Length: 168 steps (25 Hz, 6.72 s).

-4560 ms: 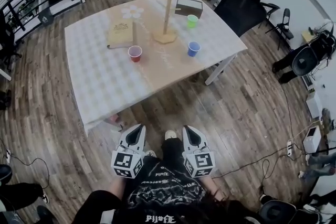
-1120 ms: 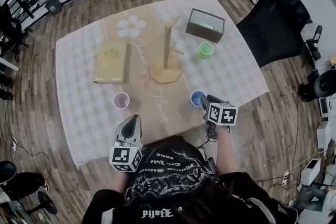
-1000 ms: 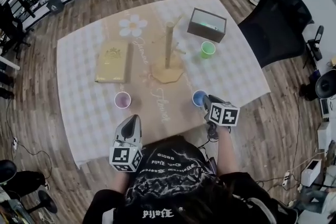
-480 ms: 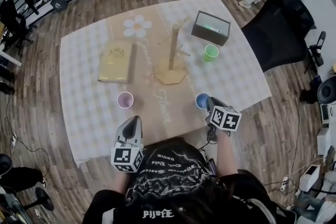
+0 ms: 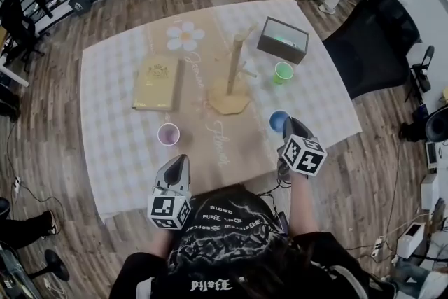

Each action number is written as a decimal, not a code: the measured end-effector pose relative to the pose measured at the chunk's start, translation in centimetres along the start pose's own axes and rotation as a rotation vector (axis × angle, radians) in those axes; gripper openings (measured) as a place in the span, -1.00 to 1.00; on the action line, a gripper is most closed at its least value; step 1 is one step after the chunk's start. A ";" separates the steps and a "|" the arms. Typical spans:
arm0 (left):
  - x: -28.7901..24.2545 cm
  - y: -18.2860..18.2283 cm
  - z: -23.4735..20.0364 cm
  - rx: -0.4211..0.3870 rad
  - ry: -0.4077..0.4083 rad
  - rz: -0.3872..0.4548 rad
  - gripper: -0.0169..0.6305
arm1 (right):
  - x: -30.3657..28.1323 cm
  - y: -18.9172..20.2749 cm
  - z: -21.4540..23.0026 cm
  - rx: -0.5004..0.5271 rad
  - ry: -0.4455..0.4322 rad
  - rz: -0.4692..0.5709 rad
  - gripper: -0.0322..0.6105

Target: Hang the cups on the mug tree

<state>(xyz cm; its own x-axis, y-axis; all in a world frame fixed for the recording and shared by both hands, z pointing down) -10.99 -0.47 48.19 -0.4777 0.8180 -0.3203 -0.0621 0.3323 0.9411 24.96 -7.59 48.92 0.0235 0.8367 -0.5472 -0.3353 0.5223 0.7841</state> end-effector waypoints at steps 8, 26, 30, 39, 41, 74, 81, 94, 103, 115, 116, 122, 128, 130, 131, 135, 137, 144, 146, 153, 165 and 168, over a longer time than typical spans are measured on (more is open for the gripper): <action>-0.1 0.0 -0.4 0.014 0.011 0.000 -0.89 | 0.3 -4.9 -3.4 0.114 0.007 0.129 -0.79; -0.6 0.1 -0.6 -0.016 0.085 -0.022 -0.89 | -2.4 -14.7 -9.5 0.320 0.002 0.302 -0.79; -0.4 0.0 -0.8 -0.014 0.082 -0.021 -0.89 | -3.0 -16.0 -10.6 0.374 0.010 0.308 -0.79; 0.2 0.3 -1.5 -0.009 0.061 -0.026 -0.89 | -4.5 -18.4 -12.7 0.472 0.011 0.318 -0.79; 0.3 0.3 -1.6 -0.009 0.055 -0.025 -0.89 | -4.9 -18.9 -13.2 0.498 0.011 0.324 -0.79; 0.4 0.1 -1.9 0.031 0.036 0.009 -0.89 | -3.7 -20.1 -17.8 0.718 -0.031 0.437 -0.79; 0.0 0.2 -1.9 0.049 0.047 0.014 -0.89 | -2.8 -19.2 -19.3 0.865 -0.013 0.505 -0.79; -0.2 0.5 -2.5 0.080 0.045 0.008 -0.89 | -1.6 -17.6 -20.5 0.979 0.013 0.570 -0.79; -0.1 0.7 -3.0 0.110 0.031 0.001 -0.89 | -1.4 -16.7 -20.6 1.024 0.028 0.584 -0.78; -0.3 0.7 -3.3 0.125 0.017 0.000 -0.89 | -1.6 -15.7 -20.8 1.072 0.039 0.590 -0.75; -0.3 0.7 -3.4 0.126 0.015 0.001 -0.89 | -1.7 -15.6 -20.8 1.073 0.041 0.589 -0.74; -0.2 0.8 -3.6 0.135 0.006 0.002 -0.89 | -2.1 -15.0 -20.8 1.088 0.039 0.573 -0.70; -0.4 0.7 -3.6 0.138 0.006 0.002 -0.89 | -1.9 -14.7 -20.8 1.098 0.006 0.568 -0.63; -0.4 0.7 -3.6 0.137 0.008 0.001 -0.89 | -1.9 -14.6 -20.8 1.097 -0.004 0.561 -0.58; -0.4 0.7 -3.6 0.136 0.008 0.001 -0.89 | -2.0 -14.6 -20.8 1.094 -0.008 0.559 -0.58; -0.4 0.7 -3.6 0.134 0.007 0.003 -0.89 | -1.7 -14.5 -20.9 1.079 -0.027 0.560 -0.54; -0.4 0.5 -3.6 0.133 0.006 0.006 -0.89 | -1.4 -14.4 -21.0 1.068 -0.042 0.560 -0.49; -0.2 0.4 -3.9 0.130 -0.007 0.022 -0.89 | -0.2 -13.6 -20.1 0.962 -0.090 0.537 -0.40; 0.0 0.1 -4.1 0.136 -0.023 0.034 -0.89 | 0.2 -13.4 -19.4 0.919 -0.095 0.526 -0.40; 0.9 0.1 -5.7 0.179 -0.082 0.045 -0.88 | -0.7 -12.7 -14.1 0.686 -0.087 0.426 -0.40; 1.3 0.6 -6.9 0.188 -0.126 0.031 -0.88 | -3.8 -11.2 -3.6 0.220 -0.001 0.266 -0.47; 1.7 0.6 -7.4 0.176 -0.143 0.019 -0.88 | -5.3 -10.1 -2.1 0.152 0.013 0.221 -0.47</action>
<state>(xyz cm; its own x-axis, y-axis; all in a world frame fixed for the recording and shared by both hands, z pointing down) -18.35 -2.39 49.03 -0.3472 0.8791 -0.3265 0.1054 0.3826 0.9179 26.26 -17.67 43.29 -0.0473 0.9316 -0.3605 -0.1853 0.3465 0.9196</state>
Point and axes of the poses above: the fingertips, and each gripper's own axes: x backward along the fingers, z to its right, y out of its underside, the point moved 7 cm from there along x, backward along the fingers, and after that the axes turned 6 degrees about -x, right-handed, at the moved point
